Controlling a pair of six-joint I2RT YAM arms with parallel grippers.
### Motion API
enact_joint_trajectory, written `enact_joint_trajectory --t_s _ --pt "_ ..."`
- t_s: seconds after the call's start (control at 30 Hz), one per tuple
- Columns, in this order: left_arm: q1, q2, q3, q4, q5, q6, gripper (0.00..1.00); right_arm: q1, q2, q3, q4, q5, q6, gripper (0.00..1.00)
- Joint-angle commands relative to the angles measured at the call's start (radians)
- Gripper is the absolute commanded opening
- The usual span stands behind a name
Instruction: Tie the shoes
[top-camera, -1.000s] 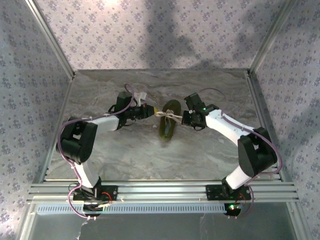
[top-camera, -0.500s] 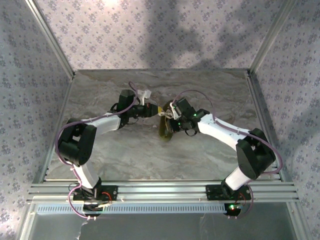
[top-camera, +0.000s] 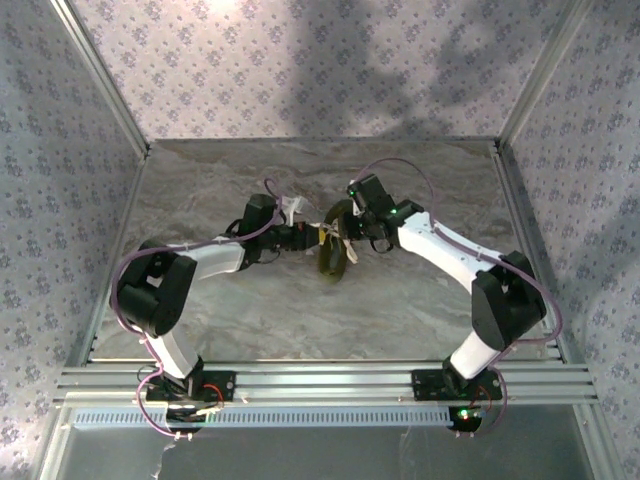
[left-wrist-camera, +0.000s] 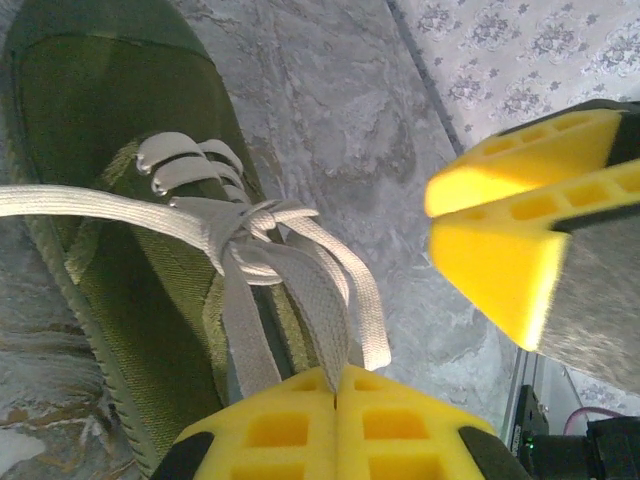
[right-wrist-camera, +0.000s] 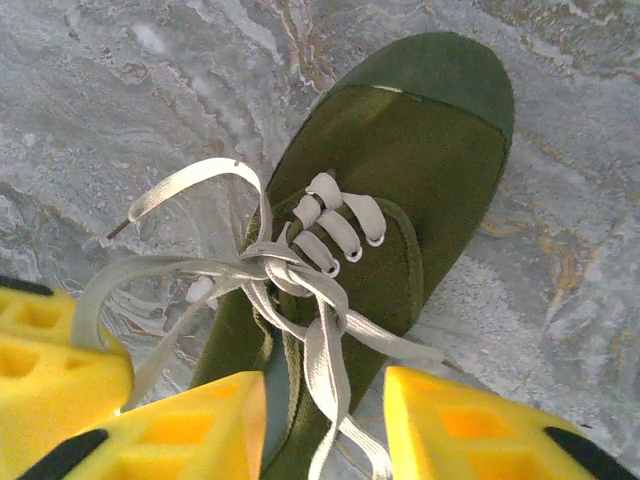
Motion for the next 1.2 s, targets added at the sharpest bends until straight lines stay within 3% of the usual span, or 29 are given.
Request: enact_joint_trajectory --t_s 0.0,0.2,1.17 --pt "-0.005 -0.014 0.004 0.039 -0.009 -0.001 0.00 0.003 0.032 0.038 -0.055 -0.008 0.010 0.33" --pt "-0.005 -0.010 0.015 0.023 -0.010 0.005 0.00 0.026 0.032 0.036 -0.087 -0.011 0.001 0.28" --pt "-0.004 -0.003 0.018 0.009 -0.015 0.005 0.00 0.079 0.081 0.028 -0.110 0.093 0.012 0.32"
